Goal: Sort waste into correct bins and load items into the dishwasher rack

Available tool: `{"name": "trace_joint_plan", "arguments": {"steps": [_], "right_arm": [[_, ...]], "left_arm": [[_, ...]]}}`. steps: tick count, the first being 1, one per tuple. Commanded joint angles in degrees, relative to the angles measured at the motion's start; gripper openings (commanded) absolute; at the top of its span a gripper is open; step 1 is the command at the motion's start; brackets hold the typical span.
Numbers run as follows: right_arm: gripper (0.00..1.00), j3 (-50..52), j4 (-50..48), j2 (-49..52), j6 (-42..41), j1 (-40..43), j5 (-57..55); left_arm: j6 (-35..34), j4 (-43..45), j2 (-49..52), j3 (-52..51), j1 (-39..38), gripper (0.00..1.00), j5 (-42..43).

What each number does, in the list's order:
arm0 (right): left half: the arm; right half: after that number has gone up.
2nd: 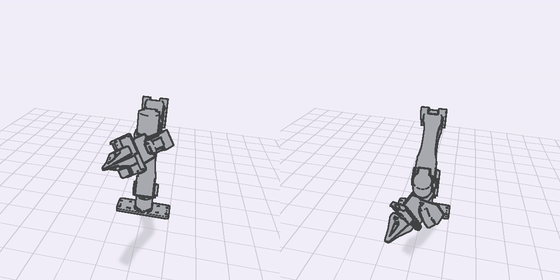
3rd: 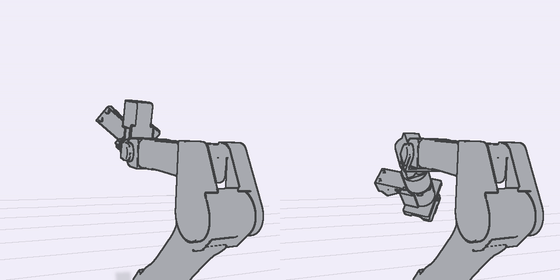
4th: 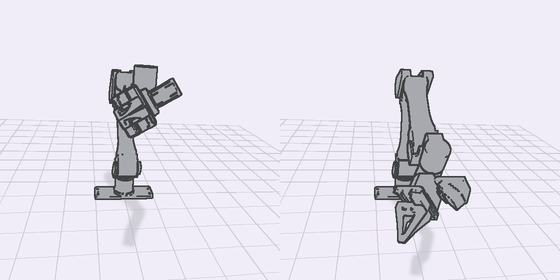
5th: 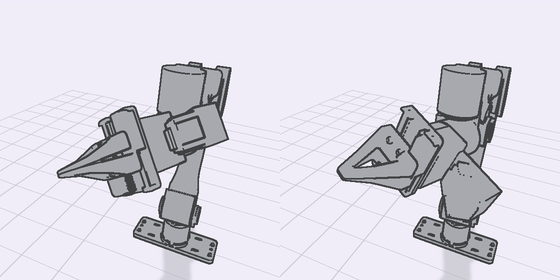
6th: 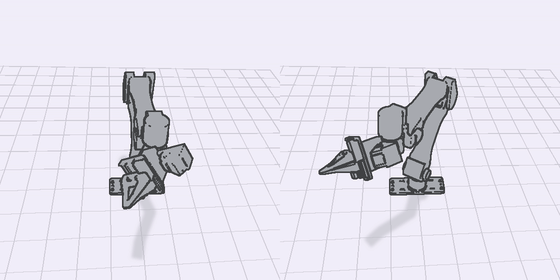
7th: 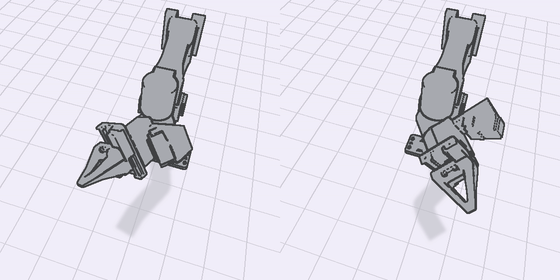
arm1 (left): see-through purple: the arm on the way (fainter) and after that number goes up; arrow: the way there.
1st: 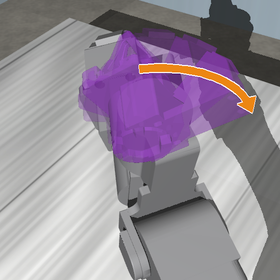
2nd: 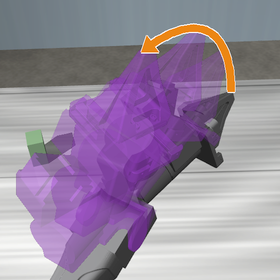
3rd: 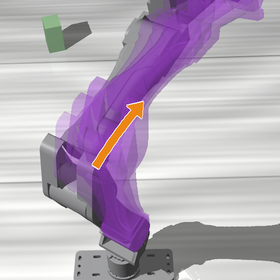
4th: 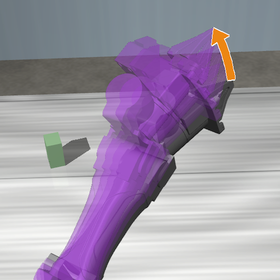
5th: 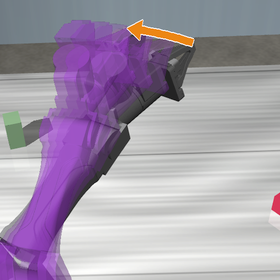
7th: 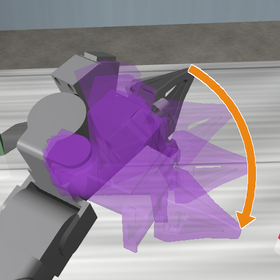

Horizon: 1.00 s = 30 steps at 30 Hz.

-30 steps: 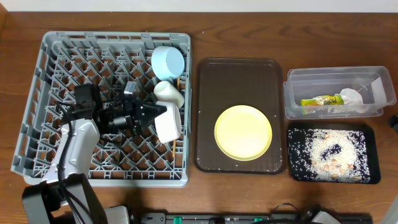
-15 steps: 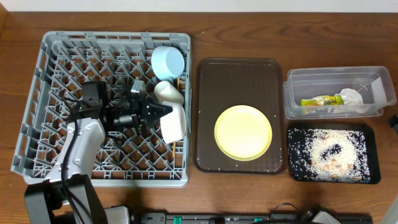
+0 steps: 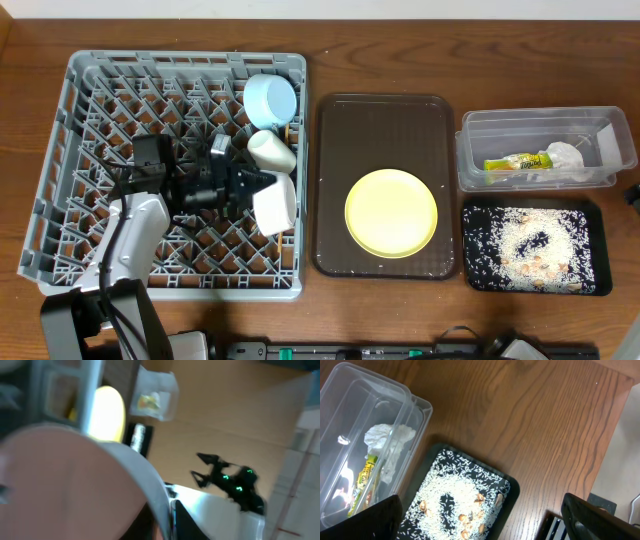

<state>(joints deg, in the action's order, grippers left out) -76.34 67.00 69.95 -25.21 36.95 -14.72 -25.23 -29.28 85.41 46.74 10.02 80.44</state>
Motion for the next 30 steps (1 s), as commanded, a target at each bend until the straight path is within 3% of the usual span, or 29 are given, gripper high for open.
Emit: {"name": "trace_joint_plan", "arguments": {"steps": [1, 5, 10, 14, 19, 26, 30], "right_arm": [[0.99, -0.22, 0.09, -0.2, 0.0, 0.63, -0.22], [0.99, -0.22, 0.09, -0.2, 0.0, 0.63, -0.2], [0.99, -0.22, 0.09, -0.2, 0.0, 0.63, -0.22], [0.99, -0.22, 0.09, -0.2, 0.02, 0.63, -0.22], [0.99, -0.22, 0.09, -0.2, 0.0, 0.63, -0.22], [0.99, -0.22, 0.09, -0.2, 0.0, 0.63, -0.22], [0.99, -0.22, 0.09, -0.2, 0.0, 0.63, -0.2]], "left_arm": [[1.11, 0.61, 0.33, -0.83, -0.02, 0.46, -5.29], [0.92, 3.98, 0.24, -0.37, -0.02, 0.72, -5.29], [0.9, 6.05, -0.81, 3.15, -0.02, 0.83, -6.73], [0.63, 5.6, -3.5, 7.72, -0.02, 0.85, -14.82], [0.31, -2.03, -9.29, 11.28, -0.31, 0.88, -32.63], [6.08, -11.26, -11.96, 11.23, -5.38, 0.87, -36.09], [6.14, -13.97, -11.89, 11.23, -8.96, 0.87, -44.19]]}}
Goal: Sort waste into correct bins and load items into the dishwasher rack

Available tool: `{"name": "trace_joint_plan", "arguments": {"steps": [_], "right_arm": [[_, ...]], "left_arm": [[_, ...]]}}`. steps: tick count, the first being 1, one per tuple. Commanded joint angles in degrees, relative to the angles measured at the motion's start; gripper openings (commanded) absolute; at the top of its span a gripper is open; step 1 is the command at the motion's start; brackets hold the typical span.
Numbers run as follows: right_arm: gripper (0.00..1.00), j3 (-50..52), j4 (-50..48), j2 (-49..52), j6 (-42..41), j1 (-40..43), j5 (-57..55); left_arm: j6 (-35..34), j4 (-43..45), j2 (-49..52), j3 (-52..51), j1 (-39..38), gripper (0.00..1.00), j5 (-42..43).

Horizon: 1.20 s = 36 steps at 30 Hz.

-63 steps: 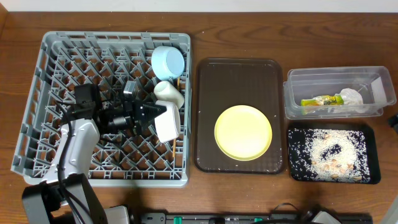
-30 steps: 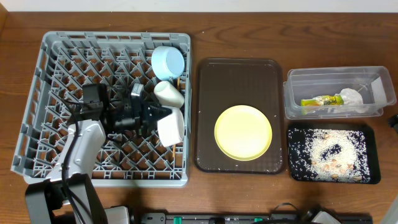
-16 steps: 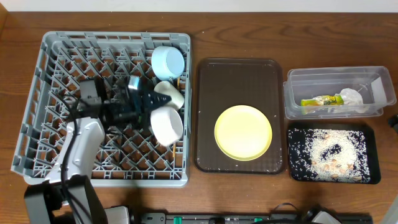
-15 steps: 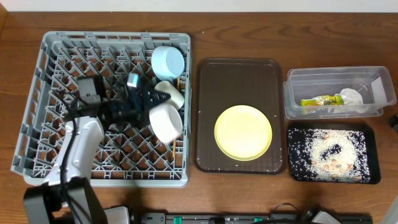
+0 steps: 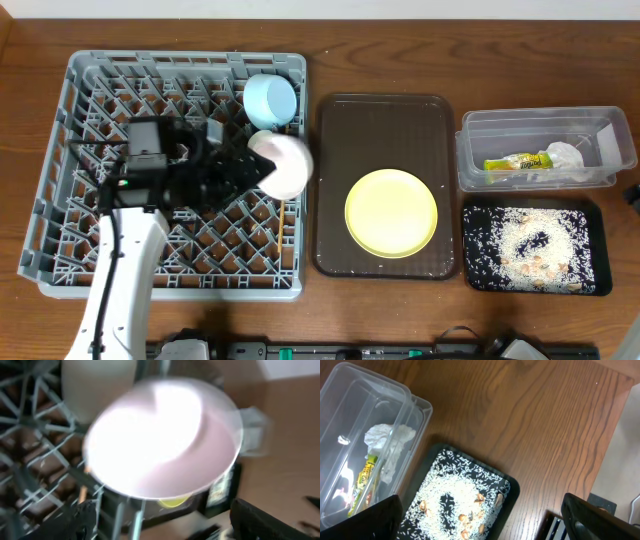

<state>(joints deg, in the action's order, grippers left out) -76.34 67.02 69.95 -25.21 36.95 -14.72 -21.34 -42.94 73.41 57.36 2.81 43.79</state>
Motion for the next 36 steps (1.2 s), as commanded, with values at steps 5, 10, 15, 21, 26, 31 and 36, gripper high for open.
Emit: {"name": "trace_joint_plan", "arguments": {"steps": [5, 10, 15, 21, 26, 31, 36], "right_arm": [[0.99, -0.22, 0.07, -0.2, 0.0, 0.63, -0.22], [0.99, -0.22, 0.07, -0.2, 0.0, 0.63, -0.22], [0.99, -0.22, 0.07, -0.2, 0.0, 0.63, -0.2], [0.99, -0.22, 0.07, -0.17, 0.0, 0.63, -0.22], [0.99, -0.22, 0.07, -0.2, 0.0, 0.63, -0.22], [0.99, -0.22, 0.07, -0.2, 0.0, 0.63, -0.22], [0.99, -0.22, 0.07, -0.2, 0.0, 0.63, -0.22]], "left_arm": [[2.19, 1.9, -1.05, 0.63, -3.28, 0.73, -7.87], [-0.57, 7.06, -4.42, 0.66, -4.11, 0.49, -7.78], [-1.9, 10.97, -7.21, 0.66, -9.09, 0.4, -8.28], [-3.41, 12.39, -6.62, 0.76, -21.86, 0.39, -21.66], [-4.28, 11.06, -0.94, 7.34, -32.28, 0.39, -30.47], [-2.62, -3.65, 15.21, 29.42, -37.35, 0.41, -34.51], [1.4, -21.66, 36.59, 55.89, -39.85, 0.5, -39.98]]}}
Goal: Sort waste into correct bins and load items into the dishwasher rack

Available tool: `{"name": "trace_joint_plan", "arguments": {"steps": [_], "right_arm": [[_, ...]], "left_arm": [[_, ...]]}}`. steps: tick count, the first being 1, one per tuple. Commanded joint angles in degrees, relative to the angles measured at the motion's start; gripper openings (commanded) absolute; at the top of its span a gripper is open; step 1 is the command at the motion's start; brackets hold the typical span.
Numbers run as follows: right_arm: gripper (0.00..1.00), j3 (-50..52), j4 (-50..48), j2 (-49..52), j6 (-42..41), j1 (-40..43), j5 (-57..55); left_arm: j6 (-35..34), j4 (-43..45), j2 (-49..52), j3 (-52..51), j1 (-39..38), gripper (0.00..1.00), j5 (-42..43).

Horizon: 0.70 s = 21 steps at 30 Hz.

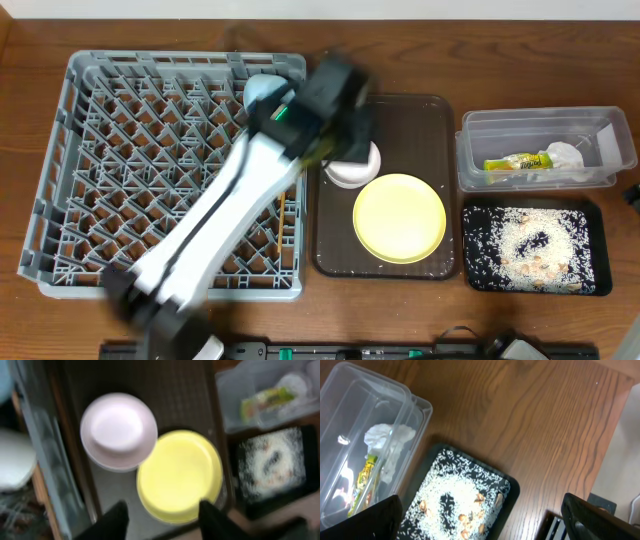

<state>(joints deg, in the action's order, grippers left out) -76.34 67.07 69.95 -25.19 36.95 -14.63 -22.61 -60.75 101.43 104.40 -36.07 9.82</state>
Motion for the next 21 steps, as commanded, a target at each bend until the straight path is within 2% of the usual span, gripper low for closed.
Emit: {"name": "trace_joint_plan", "arguments": {"steps": [1, 5, 10, 21], "right_arm": [[0.99, -0.22, 0.02, -0.2, -0.02, 0.63, -0.31], [0.99, -0.22, 0.02, -0.2, -0.02, 0.63, -0.31], [0.99, -0.22, 0.02, -0.2, -0.02, 0.63, -0.31], [0.99, -0.22, 0.02, -0.2, -0.02, 0.63, -0.31]], "left_arm": [[2.67, -5.68, 12.52, 12.39, -1.18, 0.49, -6.91], [2.64, -5.44, 22.08, 15.17, -1.4, 0.47, -6.88], [2.43, -4.55, 28.72, 15.08, -1.49, 0.42, -6.01], [2.4, -3.06, 31.26, 14.91, -3.58, 0.41, -4.74]]}}
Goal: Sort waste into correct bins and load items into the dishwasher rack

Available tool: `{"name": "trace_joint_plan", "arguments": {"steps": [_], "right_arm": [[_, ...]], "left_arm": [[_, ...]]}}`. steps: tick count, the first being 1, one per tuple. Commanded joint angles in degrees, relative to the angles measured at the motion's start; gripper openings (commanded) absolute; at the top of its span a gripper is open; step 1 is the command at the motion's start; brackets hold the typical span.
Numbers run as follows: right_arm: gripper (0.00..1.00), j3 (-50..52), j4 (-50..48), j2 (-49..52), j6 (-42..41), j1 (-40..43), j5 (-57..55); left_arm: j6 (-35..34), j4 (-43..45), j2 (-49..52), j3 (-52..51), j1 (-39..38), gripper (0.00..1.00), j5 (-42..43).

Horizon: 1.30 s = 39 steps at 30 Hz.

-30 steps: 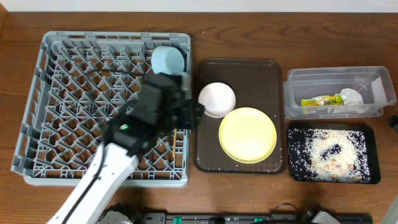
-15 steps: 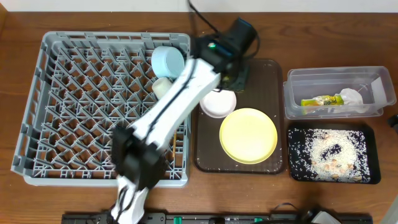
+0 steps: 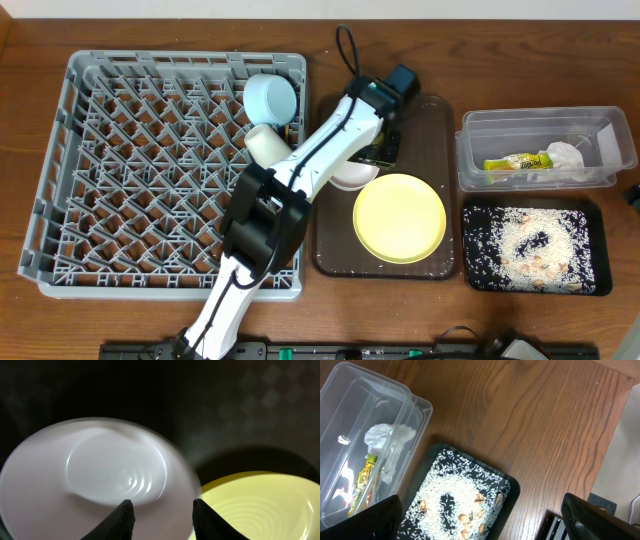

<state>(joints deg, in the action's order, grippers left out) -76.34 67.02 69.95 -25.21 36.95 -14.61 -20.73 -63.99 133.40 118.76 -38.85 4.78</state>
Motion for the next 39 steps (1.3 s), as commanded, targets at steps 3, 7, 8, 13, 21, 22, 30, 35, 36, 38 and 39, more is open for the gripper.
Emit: {"name": "trace_joint_plan", "arguments": {"steps": [3, 7, 8, 13, 21, 22, 30, 35, 36, 38, 39], "right_arm": [[0.99, -0.22, 0.07, -0.2, 0.0, 0.63, -0.33], [0.99, -0.22, 0.07, -0.2, 0.0, 0.63, -0.33], [0.99, -0.22, 0.07, -0.2, 0.0, 0.63, -0.31], [0.99, -0.22, 0.07, -0.2, 0.0, 0.63, -0.33], [0.99, -0.22, 0.07, -0.2, 0.0, 0.63, -0.33], [0.99, -0.22, 0.07, -0.2, 0.0, 0.63, -0.33], [0.99, -0.22, 0.07, -0.2, 0.0, 0.63, -0.33], [0.99, -0.22, 0.07, -0.2, 0.0, 0.63, -0.33], [0.99, -0.22, 0.07, -0.2, 0.0, 0.63, -0.33], [0.99, -0.22, 0.07, -0.2, 0.0, 0.63, -0.33], [0.99, -0.22, 0.04, -0.2, 0.0, 0.63, -0.33]], "left_arm": [[0.52, 0.5, -0.72, 0.55, -1.49, 0.41, 0.31], [0.5, 1.14, -0.72, 0.55, -2.01, 0.41, 0.31], [0.5, 1.29, -0.72, 0.55, -2.16, 0.41, 0.31], [0.48, 1.31, -0.72, 0.24, -2.82, 0.38, -1.22], [-1.44, 3.3, -0.72, -3.34, -3.5, 0.33, -5.05], [-2.12, 3.43, -0.72, -3.69, -3.5, 0.32, -5.05], [-2.49, 3.69, -0.72, -4.0, -3.5, 0.28, -5.49], [-2.51, 3.65, -0.72, -4.0, -3.5, 0.19, -5.44], [-2.51, 3.63, -0.72, -4.0, -3.5, 0.19, -5.44], [-2.51, 3.54, -0.72, -4.0, -3.5, 0.19, -5.44], [-2.51, 3.45, -0.72, -4.0, -3.5, 0.13, -5.44]]}}
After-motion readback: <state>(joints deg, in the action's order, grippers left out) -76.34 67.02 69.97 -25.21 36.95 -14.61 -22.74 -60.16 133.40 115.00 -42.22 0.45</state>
